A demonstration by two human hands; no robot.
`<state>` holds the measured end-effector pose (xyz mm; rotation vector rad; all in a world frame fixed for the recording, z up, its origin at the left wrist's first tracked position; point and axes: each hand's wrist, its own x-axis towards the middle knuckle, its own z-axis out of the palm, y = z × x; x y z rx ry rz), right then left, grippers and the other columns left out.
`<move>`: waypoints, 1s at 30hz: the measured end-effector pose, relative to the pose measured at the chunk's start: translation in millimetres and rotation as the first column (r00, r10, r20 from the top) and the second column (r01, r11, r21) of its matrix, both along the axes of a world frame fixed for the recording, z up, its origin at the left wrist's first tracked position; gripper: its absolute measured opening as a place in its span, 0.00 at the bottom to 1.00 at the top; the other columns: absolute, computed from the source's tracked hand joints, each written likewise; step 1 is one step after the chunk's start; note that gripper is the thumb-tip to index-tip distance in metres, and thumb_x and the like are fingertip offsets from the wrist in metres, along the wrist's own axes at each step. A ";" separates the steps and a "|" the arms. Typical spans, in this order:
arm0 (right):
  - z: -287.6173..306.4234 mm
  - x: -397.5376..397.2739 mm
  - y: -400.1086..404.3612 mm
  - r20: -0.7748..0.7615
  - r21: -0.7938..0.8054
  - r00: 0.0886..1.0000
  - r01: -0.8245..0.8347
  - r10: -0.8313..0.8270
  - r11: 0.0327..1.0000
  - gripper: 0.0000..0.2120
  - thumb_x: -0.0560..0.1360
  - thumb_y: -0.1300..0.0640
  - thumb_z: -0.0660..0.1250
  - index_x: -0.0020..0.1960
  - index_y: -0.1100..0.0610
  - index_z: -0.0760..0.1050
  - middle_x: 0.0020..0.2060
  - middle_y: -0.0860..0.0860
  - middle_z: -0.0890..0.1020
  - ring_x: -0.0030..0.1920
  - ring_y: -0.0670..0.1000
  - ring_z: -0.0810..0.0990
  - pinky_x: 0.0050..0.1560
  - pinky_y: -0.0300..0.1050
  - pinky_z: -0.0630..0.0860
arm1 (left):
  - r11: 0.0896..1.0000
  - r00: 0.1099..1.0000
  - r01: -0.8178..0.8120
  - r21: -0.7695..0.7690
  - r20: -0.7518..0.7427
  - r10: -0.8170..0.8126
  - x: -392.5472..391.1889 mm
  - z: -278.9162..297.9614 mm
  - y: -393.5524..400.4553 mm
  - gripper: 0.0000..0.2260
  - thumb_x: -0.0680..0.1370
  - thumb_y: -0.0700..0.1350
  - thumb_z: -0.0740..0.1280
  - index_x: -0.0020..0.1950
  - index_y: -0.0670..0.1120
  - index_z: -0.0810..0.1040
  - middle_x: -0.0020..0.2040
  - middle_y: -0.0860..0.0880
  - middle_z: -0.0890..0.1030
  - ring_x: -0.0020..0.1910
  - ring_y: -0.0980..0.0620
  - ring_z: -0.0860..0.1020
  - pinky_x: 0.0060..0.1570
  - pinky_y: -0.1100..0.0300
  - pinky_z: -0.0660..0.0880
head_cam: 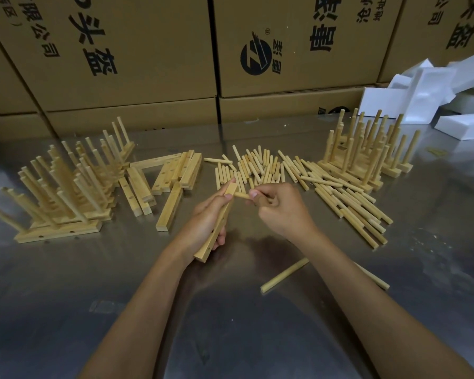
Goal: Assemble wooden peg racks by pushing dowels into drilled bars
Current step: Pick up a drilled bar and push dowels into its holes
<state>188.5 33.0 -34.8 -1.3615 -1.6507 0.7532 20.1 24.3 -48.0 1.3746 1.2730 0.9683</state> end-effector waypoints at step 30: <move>0.5 -1.0 -1.6 0.161 0.026 0.987 0.005 -0.009 1.000 0.12 0.80 0.57 0.63 0.40 0.54 0.81 0.23 0.44 0.70 0.24 0.43 0.66 0.28 0.37 0.59 | 0.999 0.999 -0.035 -0.009 -0.034 0.035 4.3 4.7 -3.9 0.15 0.84 0.53 0.58 0.67 0.71 0.72 0.52 0.37 0.83 0.23 0.55 0.73 0.24 0.64 0.70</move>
